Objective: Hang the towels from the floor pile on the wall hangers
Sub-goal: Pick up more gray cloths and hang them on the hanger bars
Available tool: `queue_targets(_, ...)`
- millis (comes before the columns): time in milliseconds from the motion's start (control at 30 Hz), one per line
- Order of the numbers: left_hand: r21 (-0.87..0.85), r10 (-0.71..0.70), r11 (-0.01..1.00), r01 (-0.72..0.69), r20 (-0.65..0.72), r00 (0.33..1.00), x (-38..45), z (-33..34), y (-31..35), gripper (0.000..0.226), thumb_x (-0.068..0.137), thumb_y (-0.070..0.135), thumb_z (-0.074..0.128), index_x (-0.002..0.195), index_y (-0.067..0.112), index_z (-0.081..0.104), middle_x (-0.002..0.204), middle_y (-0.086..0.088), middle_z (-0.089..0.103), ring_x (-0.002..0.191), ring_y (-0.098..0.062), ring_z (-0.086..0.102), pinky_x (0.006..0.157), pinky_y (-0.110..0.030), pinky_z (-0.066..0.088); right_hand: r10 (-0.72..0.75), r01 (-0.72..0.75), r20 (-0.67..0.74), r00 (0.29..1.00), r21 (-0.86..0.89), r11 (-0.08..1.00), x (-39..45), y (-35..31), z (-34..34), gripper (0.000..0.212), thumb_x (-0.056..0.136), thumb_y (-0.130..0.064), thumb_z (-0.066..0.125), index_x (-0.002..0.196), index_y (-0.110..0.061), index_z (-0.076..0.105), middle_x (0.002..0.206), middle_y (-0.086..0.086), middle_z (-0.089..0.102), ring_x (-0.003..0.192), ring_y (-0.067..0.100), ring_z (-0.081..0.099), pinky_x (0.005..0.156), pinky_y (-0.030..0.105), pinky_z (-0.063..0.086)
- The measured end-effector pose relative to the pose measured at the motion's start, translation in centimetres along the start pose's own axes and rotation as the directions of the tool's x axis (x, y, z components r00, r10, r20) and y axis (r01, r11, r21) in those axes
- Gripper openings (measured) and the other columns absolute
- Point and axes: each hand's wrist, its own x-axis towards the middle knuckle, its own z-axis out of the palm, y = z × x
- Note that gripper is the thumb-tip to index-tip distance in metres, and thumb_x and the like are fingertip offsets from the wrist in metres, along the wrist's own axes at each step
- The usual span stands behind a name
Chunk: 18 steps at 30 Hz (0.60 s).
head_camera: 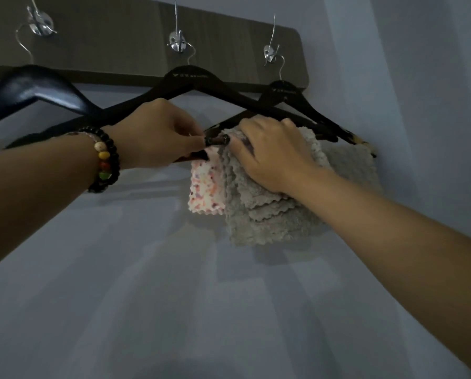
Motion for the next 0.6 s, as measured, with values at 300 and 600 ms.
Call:
queue_targets(300, 0.063, 0.008, 0.998, -0.006, -0.032, 0.999, -1.2, -0.1, 0.6, 0.012, 0.093, 0.033, 0.058, 0.092, 0.030, 0.070, 0.077, 0.006, 0.068, 0.056, 0.000, 0.061, 0.052, -0.018, 0.047, 0.046, -0.045, -0.145, 0.988, 0.011, 0.999, -3.1, 0.6, -0.4, 0.038, 0.093, -0.035, 0.044, 0.109, -0.005, 0.061, 0.102, 0.011, 0.062, 0.091, 0.029, 0.057, 0.079, 0.040, 0.039)
queue_targets(600, 0.291, 0.045, 0.956, -0.020, -0.078, 0.996, -2.1, 0.8, 1.1, 0.022, 0.095, 0.031, 0.054, 0.110, 0.025, 0.069, 0.075, 0.009, 0.061, 0.065, -0.011, 0.057, 0.057, -0.028, 0.048, 0.367, -0.321, -0.129, 0.921, 0.282, 0.904, -6.7, 2.2, -0.9, 0.036, 0.091, -0.026, 0.051, 0.122, -0.007, 0.050, 0.125, 0.010, 0.049, 0.116, 0.024, 0.045, 0.094, 0.034, 0.037)
